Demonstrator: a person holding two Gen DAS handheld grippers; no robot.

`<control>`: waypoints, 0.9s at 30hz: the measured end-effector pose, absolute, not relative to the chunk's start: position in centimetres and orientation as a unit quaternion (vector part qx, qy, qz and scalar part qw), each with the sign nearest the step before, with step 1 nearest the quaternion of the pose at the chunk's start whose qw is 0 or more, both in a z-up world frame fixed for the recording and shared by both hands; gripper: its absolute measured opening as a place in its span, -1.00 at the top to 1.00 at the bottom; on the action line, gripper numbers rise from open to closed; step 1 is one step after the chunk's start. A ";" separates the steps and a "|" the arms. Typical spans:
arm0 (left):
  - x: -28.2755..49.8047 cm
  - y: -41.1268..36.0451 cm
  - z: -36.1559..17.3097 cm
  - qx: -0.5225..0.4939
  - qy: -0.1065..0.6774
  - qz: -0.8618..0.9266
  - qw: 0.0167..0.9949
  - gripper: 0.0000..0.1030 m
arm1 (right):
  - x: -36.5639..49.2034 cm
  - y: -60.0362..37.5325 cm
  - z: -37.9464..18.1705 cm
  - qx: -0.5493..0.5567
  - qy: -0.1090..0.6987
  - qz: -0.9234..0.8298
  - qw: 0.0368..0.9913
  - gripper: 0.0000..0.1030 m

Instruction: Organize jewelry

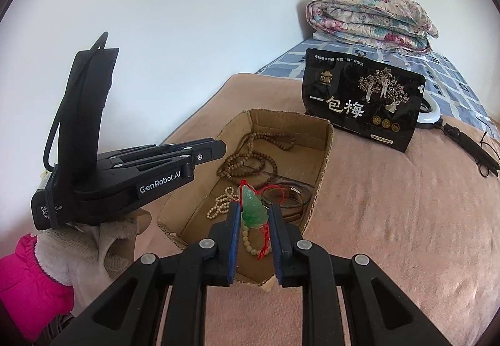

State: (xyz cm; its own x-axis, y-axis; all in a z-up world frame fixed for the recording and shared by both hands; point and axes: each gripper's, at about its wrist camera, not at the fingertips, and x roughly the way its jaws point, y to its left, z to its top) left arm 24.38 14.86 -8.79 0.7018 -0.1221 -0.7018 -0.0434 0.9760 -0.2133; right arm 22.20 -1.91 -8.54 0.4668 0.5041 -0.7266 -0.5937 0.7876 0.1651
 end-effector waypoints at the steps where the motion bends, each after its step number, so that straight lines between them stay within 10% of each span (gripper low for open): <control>1: 24.4 14.8 -8.9 -0.106 0.387 -0.022 0.916 0.87 | 22.3 -1.8 -8.7 -0.056 0.406 0.321 0.853 0.67; 15: 24.8 15.8 -9.1 -0.124 0.388 0.003 0.913 0.86 | 22.4 -1.0 -9.8 -0.074 0.414 0.309 0.853 0.39; 19: 24.5 16.2 -8.6 -0.132 0.376 0.010 0.917 0.18 | 22.0 -1.2 -9.5 -0.081 0.406 0.299 0.860 0.00; 27: 23.4 15.9 -6.5 -0.124 0.352 0.009 0.928 0.18 | 21.2 -2.4 -8.3 -0.081 0.391 0.280 0.873 -0.24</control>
State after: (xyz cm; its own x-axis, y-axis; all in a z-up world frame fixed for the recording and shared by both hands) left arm 23.41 15.93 -6.53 0.7522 -0.0700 -0.6552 -0.1051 0.9689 -0.2242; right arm 21.23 -2.44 -8.27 0.5386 0.4249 -0.7276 -0.5516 0.8306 0.0767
